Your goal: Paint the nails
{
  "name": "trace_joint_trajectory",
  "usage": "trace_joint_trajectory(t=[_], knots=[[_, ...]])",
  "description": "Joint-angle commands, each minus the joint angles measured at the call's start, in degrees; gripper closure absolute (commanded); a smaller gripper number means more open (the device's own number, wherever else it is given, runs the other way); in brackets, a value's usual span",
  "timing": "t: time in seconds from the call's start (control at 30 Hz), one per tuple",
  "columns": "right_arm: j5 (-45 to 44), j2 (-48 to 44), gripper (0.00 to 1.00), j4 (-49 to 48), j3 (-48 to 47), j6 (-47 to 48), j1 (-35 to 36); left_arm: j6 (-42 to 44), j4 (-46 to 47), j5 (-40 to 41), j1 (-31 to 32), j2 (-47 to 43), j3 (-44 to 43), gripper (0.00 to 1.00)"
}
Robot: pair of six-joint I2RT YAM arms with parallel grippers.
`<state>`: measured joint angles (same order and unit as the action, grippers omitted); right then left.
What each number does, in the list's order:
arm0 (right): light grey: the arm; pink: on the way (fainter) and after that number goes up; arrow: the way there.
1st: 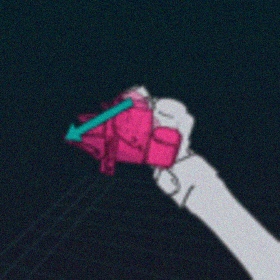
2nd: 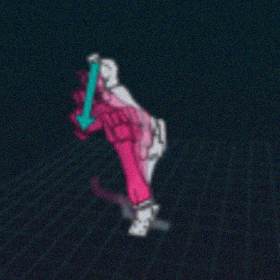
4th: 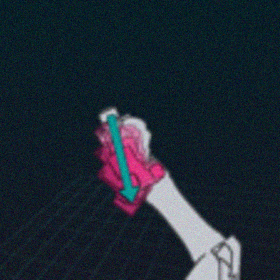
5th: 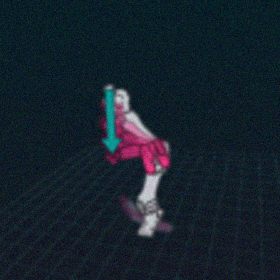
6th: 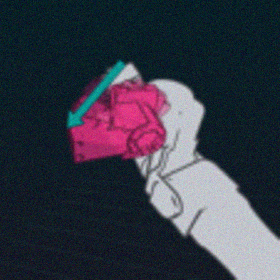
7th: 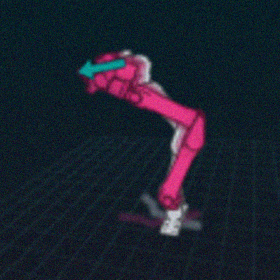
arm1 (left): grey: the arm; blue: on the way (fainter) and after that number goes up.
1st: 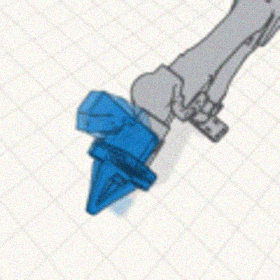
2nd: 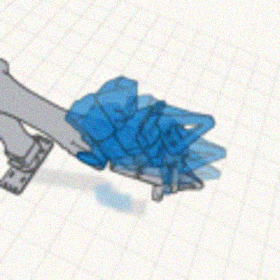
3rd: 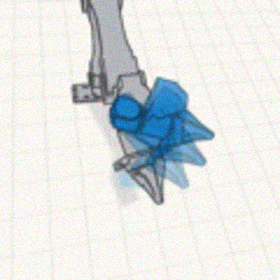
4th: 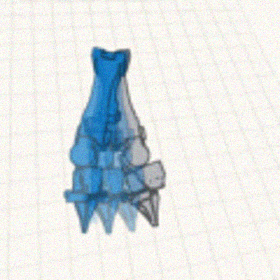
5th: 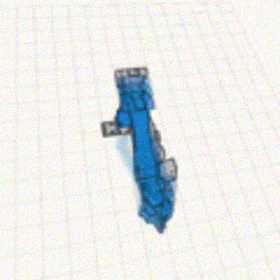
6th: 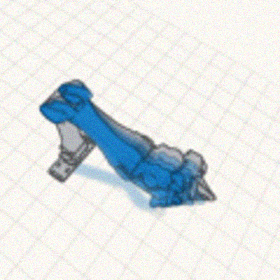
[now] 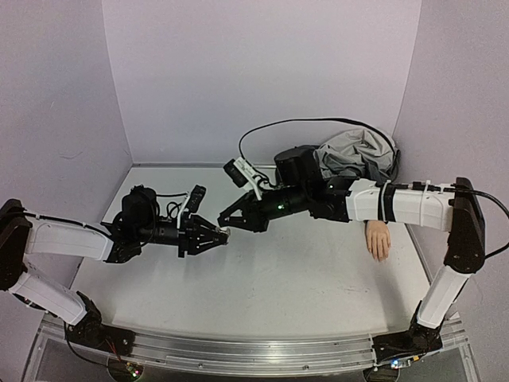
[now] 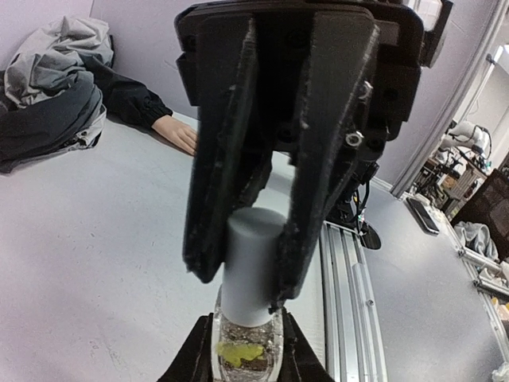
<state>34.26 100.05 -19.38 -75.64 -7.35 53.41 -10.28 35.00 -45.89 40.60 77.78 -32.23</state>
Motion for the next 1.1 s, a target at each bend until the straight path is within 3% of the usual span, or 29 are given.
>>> trace_joint_trajectory(t=[0.0,0.2,0.37,0.43,0.5,0.53,0.57,0.6,0.67,0.77,0.9,1.07], knots=[[1.79,-2.14,1.00,-3.70,-0.43,-0.29,0.11,0.84,2.87,-0.49,-0.08,-0.56,-2.38,0.82],[9.23,-2.26,1.00,-3.74,0.13,2.76,0.12,2.38,2.88,-3.25,-0.08,-0.97,-3.14,0.99],[37.06,-2.17,1.00,-3.43,1.85,15.46,-0.99,1.83,2.81,-15.41,-0.08,-1.25,-4.99,1.00],[39.44,-0.17,1.00,-1.86,0.11,15.73,-1.26,-0.29,2.85,-18.90,-0.04,-0.37,-6.36,1.00],[35.39,-0.03,0.89,-0.53,-0.33,15.90,-1.35,-1.64,2.82,-17.05,-0.15,-0.51,-6.23,1.00],[31.79,-0.45,0.77,-0.49,0.08,14.92,-1.52,-1.45,2.81,-14.24,-0.13,-1.49,-5.55,1.00],[26.71,-0.93,0.71,-0.65,0.35,13.27,-1.61,-0.89,2.61,-10.45,-0.09,-2.32,-4.57,1.00],[19.60,-1.32,0.66,-0.67,0.28,11.17,-1.71,-0.47,2.18,-4.12,-0.08,-3.35,-3.64,1.00],[8.19,-1.89,0.44,-0.54,-0.13,4.79,-1.89,0.53,0.42,9.18,-0.04,-5.93,-1.77,1.00],[-5.84,-2.92,0.29,0.47,-0.36,-3.63,-2.08,2.45,-2.18,28.34,0.99,-10.27,0.65,1.00],[-12.29,-3.64,0.22,1.47,-0.80,-14.24,-2.08,7.93,-6.25,47.15,3.31,-14.02,1.70,1.00],[-15.12,-1.73,0.21,3.30,-5.14,-22.80,-1.99,13.79,-7.75,55.75,6.39,-14.25,1.63,1.00]])
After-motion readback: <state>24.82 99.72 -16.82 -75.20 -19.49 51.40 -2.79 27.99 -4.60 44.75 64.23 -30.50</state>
